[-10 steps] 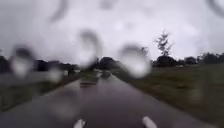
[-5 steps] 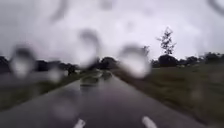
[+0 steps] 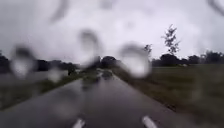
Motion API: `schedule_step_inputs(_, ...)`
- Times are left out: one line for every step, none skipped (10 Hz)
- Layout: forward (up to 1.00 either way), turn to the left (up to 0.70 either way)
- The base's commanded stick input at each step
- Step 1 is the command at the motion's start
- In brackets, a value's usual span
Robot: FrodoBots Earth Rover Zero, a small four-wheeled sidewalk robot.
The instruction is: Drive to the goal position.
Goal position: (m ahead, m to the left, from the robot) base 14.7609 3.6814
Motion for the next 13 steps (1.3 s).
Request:
schedule_step_inputs(0.85, 0.00)
schedule_step_inputs(0.85, 0.00)
schedule_step_inputs(0.85, 0.00)
schedule_step_inputs(0.85, 0.00)
schedule_step_inputs(0.85, 0.00)
schedule_step_inputs(0.85, 0.00)
schedule_step_inputs(0.85, 0.00)
schedule_step_inputs(0.85, 0.00)
schedule_step_inputs(0.85, 0.00)
schedule_step_inputs(0.85, 0.00)
schedule_step_inputs(0.85, 0.00)
schedule_step_inputs(0.85, 0.00)
schedule_step_inputs(0.85, 0.00)
